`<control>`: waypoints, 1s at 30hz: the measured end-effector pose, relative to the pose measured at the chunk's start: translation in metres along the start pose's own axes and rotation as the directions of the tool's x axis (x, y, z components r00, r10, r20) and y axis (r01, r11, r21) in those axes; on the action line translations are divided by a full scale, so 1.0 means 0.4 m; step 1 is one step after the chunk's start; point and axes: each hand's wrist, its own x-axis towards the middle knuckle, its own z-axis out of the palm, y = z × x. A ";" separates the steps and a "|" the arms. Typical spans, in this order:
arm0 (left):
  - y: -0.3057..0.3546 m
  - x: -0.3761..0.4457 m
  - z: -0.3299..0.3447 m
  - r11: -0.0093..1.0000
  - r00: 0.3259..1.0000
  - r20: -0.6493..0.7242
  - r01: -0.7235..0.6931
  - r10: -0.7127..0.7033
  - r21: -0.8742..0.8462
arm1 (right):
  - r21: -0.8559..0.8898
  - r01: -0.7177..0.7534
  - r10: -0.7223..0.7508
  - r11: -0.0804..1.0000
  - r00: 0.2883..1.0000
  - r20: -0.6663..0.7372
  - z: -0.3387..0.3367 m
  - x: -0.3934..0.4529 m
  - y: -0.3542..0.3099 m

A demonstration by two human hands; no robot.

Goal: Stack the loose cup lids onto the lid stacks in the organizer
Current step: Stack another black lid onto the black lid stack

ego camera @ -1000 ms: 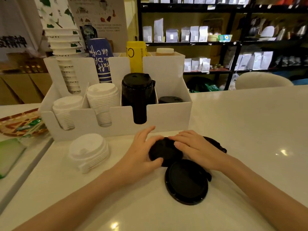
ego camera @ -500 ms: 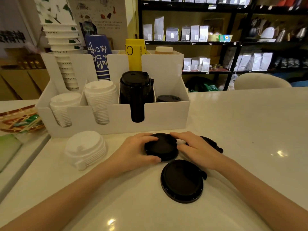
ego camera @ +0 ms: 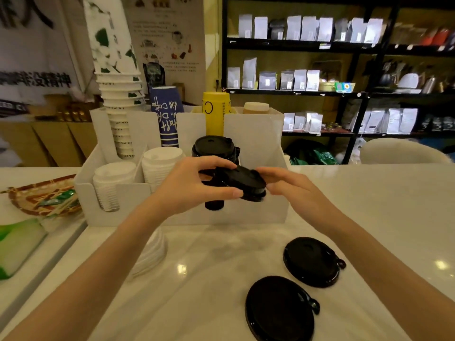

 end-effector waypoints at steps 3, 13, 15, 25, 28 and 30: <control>0.005 0.021 -0.022 0.999 0.997 -0.068 -0.041 0.041 -0.004 | 0.034 0.048 -0.046 0.998 0.997 -0.056 -0.007 0.042 -0.031; -0.047 0.121 -0.076 0.999 0.982 -0.182 -0.042 0.041 -0.001 | 0.298 0.112 -0.038 0.948 0.969 -0.243 0.050 0.162 -0.058; -0.068 0.129 -0.083 1.000 0.981 -0.193 -0.013 0.014 0.007 | 0.352 0.084 -0.005 0.932 0.976 -0.219 0.065 0.176 -0.052; -0.128 0.147 -0.097 0.995 0.981 -0.174 0.071 -0.082 -0.070 | 0.308 0.016 0.018 0.951 0.994 -0.108 0.083 0.211 -0.028; -0.132 0.150 -0.095 0.992 0.981 -0.167 0.081 -0.097 -0.098 | 0.299 -0.025 0.058 0.954 0.993 -0.105 0.078 0.212 -0.026; -0.133 0.150 -0.097 0.990 0.982 -0.155 0.095 -0.110 -0.105 | 0.303 -0.025 0.058 0.953 0.993 -0.103 0.077 0.213 -0.024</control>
